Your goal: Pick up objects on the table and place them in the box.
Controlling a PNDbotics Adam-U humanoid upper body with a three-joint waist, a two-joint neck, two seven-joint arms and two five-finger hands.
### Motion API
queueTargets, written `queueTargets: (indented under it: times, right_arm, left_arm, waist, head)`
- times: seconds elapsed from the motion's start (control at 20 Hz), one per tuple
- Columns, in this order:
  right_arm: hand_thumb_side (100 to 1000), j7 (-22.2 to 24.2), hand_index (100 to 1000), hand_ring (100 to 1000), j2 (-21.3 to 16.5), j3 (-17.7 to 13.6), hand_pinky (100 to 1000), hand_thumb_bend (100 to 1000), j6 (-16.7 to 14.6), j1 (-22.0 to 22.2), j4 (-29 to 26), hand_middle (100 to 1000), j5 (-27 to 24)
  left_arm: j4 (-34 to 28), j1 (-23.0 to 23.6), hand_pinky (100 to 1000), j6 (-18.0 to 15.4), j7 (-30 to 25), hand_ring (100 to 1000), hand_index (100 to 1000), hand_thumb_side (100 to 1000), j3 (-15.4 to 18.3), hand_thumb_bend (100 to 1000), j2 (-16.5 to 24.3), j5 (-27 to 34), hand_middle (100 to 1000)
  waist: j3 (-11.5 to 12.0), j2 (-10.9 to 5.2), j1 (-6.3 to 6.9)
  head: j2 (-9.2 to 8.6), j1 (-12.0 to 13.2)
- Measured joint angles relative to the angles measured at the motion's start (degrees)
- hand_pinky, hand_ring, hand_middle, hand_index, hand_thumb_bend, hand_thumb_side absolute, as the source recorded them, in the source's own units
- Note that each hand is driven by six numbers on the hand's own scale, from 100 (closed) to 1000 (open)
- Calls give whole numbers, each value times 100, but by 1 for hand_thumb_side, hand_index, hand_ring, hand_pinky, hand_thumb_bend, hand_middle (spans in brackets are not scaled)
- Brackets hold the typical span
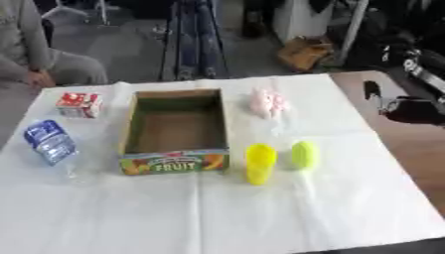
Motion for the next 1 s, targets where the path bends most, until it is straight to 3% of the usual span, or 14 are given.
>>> queueTargets:
  times: [0.35,0.5,0.75,1.0]
  right_arm:
    - [430,418,939,857,46,375,788,100,-297,-373,547,920,133]
    - [493,497,938,856,118,482,783,100,-371,-496,767,922,214]
    - [519,555,936,860,234,621,784,100,-505,-604,1062,924,399]
    - [640,589,936,907,387,747,846,100,-637,-683,1251,937,651]
  left_arm:
    - [0,0,559,5,-106,798,809,752,-30,577,-44,48,779]
    - [0,4,558,11,-147,797,811,752,-34,574,-44,53,778]
    - [0,6,558,18,-185,796,811,753,-36,574,-44,60,778]
    - [0,6,556,18,-212,796,810,754,-51,571,-45,84,777]
  waist:
    - [51,0,2]
    - [82,0,4]
    - [104,-1,5]
    - [123,-2,6]
  head:
    - [0,-35]
    - [0,-47]
    - [0,-65]
    - [0,-84]
